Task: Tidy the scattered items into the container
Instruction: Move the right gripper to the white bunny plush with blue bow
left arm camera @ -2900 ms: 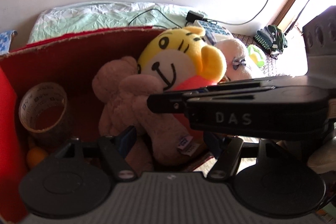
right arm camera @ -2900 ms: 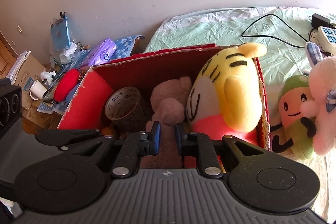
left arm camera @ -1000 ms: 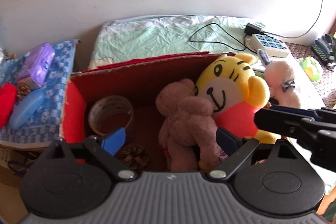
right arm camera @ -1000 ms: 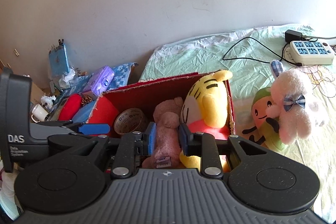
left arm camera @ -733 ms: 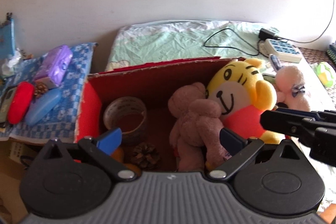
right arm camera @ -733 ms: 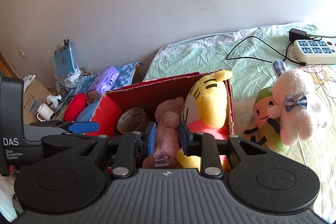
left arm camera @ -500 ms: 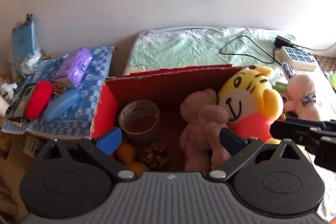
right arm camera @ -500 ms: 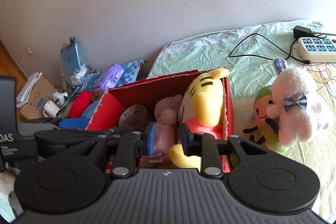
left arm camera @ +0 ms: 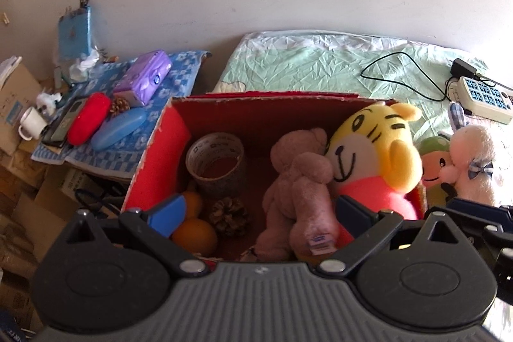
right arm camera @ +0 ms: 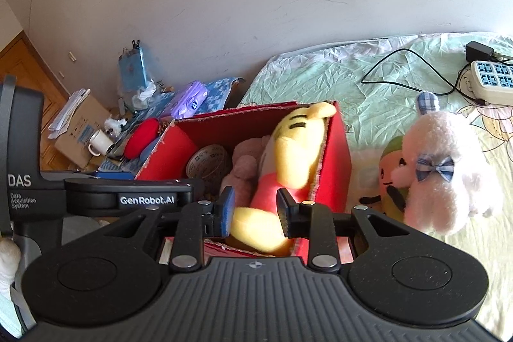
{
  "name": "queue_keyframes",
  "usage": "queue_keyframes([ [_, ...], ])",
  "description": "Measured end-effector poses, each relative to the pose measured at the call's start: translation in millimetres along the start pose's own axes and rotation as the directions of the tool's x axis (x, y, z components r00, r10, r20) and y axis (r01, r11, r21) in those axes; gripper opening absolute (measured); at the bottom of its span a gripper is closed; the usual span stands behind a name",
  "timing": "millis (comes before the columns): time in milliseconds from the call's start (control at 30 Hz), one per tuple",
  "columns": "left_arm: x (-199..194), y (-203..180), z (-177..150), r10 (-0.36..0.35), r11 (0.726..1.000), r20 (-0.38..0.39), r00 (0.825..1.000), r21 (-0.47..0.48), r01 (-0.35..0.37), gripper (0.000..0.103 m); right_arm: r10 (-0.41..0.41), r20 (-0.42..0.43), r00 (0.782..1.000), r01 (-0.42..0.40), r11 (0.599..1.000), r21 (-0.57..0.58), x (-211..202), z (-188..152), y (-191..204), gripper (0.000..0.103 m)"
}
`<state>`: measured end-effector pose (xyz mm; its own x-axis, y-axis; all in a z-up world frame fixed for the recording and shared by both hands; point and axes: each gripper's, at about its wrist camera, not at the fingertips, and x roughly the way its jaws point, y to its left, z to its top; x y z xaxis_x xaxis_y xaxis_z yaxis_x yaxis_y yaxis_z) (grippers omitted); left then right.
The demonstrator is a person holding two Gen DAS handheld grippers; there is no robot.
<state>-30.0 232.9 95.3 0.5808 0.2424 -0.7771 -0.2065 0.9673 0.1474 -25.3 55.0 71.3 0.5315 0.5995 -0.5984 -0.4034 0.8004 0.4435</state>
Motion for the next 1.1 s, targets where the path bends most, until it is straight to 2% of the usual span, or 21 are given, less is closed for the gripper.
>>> queue_keyframes([
  [200, -11.9, -29.2, -3.2, 0.011, 1.0, -0.006, 1.0, -0.006, -0.011, 0.099, 0.024, -0.02, 1.0, -0.024, 1.0, -0.005, -12.7, 1.7, -29.2, 0.031],
  [333, -23.6, -53.9, -9.3, -0.003, 1.0, 0.028, 1.0, 0.018, 0.003, 0.099, 0.035, -0.035, 0.999, -0.035, 0.999, 0.016, -21.3, -1.2, -51.0, 0.032],
  [533, -31.8, -88.8, -19.7, -0.12, 0.992, 0.033, 0.992, 0.055, 0.118, 0.099, 0.016, -0.041, 0.999, -0.013, 0.997, 0.076, -35.2, -7.7, -88.1, 0.032],
  [633, -35.8, -104.4, -19.4, -0.19, 0.979, 0.028, 0.981, 0.077, 0.188, 0.099, -0.004, -0.027, 1.0, 0.007, 0.993, 0.115, -44.0, -9.9, -105.4, 0.032],
  [733, -42.6, -124.4, -17.5, -0.245, 0.964, 0.055, 0.968, 0.119, 0.237, 0.099, -0.037, -0.014, 0.999, 0.038, 0.986, 0.161, -54.4, -10.5, -121.7, 0.032],
  [900, -41.6, -154.8, -17.9, -0.367, 0.921, 0.063, 0.928, 0.162, 0.353, 0.099, -0.095, 0.006, 0.995, 0.092, 0.977, 0.194, -67.6, -8.2, -144.4, 0.032],
  [1100, -24.3, -178.5, -22.7, -0.408, 0.897, 0.032, 0.912, 0.201, 0.394, 0.099, -0.124, 0.02, 0.992, 0.116, 0.964, 0.238, -74.3, -0.7, -169.1, 0.033],
])
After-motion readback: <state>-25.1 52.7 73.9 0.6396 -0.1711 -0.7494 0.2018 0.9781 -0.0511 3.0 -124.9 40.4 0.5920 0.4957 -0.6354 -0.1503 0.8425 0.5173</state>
